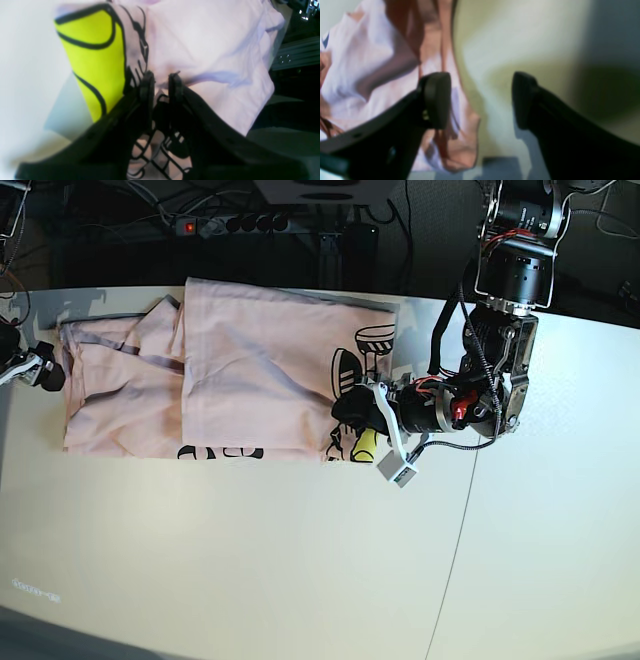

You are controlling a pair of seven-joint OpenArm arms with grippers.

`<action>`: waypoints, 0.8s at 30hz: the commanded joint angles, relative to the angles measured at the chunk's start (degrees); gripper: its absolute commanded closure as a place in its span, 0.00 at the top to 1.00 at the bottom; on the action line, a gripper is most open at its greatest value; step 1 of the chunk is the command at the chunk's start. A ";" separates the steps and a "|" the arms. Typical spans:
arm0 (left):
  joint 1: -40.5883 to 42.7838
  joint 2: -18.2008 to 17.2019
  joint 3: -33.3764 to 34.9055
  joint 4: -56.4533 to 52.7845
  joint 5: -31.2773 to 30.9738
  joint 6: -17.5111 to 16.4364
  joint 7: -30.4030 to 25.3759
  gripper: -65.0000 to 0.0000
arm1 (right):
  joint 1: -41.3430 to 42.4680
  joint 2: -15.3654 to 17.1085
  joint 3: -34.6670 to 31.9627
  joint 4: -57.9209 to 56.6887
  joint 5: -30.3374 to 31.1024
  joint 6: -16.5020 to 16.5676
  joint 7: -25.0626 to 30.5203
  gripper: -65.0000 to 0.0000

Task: Fold the T-shirt properly
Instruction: 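Pull the shirt edge with the left gripper to flip the fold over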

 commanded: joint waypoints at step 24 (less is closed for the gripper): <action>-2.95 -0.07 -0.11 -0.13 0.20 -1.52 -0.63 0.17 | 0.74 -6.97 -6.86 0.66 1.57 4.48 -2.67 0.60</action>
